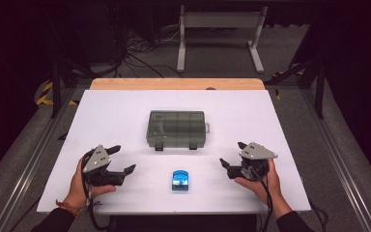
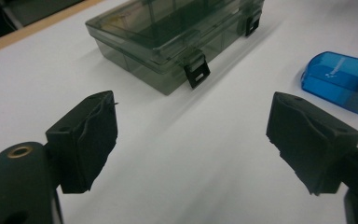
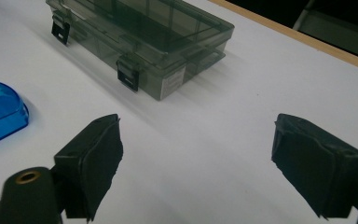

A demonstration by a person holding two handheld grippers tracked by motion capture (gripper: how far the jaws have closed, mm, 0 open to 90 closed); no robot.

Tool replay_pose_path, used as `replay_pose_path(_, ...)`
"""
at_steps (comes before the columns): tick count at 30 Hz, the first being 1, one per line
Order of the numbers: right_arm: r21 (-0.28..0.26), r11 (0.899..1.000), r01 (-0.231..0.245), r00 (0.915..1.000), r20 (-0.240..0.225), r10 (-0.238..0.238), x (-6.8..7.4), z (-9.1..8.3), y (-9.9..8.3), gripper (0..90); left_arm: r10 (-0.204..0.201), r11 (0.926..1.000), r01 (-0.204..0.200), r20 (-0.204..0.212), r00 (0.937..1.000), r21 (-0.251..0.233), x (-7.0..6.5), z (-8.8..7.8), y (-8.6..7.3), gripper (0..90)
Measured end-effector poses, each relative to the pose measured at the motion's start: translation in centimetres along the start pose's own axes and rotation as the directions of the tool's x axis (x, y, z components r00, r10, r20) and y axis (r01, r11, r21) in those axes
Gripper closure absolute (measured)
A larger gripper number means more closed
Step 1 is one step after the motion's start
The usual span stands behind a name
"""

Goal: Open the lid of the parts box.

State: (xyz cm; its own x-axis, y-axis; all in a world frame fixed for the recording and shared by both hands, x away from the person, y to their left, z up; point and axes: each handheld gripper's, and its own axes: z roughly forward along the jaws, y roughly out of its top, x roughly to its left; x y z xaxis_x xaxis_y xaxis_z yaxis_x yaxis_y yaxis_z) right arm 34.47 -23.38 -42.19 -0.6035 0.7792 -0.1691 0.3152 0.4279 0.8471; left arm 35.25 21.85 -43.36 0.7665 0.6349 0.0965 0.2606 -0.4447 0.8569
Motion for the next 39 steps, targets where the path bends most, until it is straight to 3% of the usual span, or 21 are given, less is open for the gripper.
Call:
replay_pose_path(3, 0.023, 1.0, 0.017, 0.9995, -0.025, -0.017, 0.0, 1.0, 0.7, 20.0, -0.009, 0.9999, 0.008, 0.017, 0.9998, 0.01, 0.7, 1.3, 0.7, 19.8)
replay_pose_path(8, 0.082, 0.996, 0.032, 0.9974, -0.066, -0.027, -0.1, 4.2, 2.0, 24.8, -0.003, 0.9943, -0.001, 0.032, 0.9995, 0.107, 1.5, 4.7, 2.0, 27.9)
replay_pose_path(11, 0.101, 0.994, 0.03, 0.9945, -0.103, -0.019, -0.2, 6.3, 2.8, 28.1, -0.018, 0.9905, 0.011, 0.05, 0.9986, 0.137, 1.8, 6.5, 2.5, 34.2)
replay_pose_path(13, 0.106, 0.994, 0.027, 0.9929, -0.118, -0.014, -0.1, 6.8, 2.9, 30.2, -0.011, 0.99, 0.003, 0.054, 0.9985, 0.141, 1.9, 7.1, 2.7, 36.1)
replay_pose_path(16, 0.129, 0.991, 0.03, 0.9903, -0.138, -0.012, 0.0, 8.1, 3.1, 35.9, -0.036, 0.9873, 0.026, 0.066, 0.9972, 0.157, 2.1, 8.2, 3.0, 40.0)
replay_pose_path(18, 0.13, 0.991, 0.025, 0.9892, -0.147, -0.006, 0.0, 8.6, 3.3, 40.4, -0.032, 0.9855, 0.02, 0.067, 0.9972, 0.168, 2.2, 8.6, 3.1, 45.4)
replay_pose_path(26, 0.141, 0.99, -0.001, 0.9835, -0.179, 0.026, 0.0, 9.6, 3.5, 55.8, -0.053, 0.9857, 0.042, 0.061, 0.9967, 0.163, 2.7, 8.9, 3.0, 51.9)
replay_pose_path(31, 0.143, 0.99, -0.002, 0.9845, -0.173, 0.027, 0.0, 9.6, 3.5, 57.1, -0.08, 0.9801, 0.068, 0.058, 0.9951, 0.186, 3.0, 9.2, 2.7, 52.9)
replay_pose_path(39, 0.141, 0.99, 0.001, 0.9856, -0.168, 0.023, 0.1, 9.6, 3.5, 58.8, -0.076, 0.9783, 0.065, 0.05, 0.9958, 0.197, 2.9, 9.4, 2.7, 60.6)
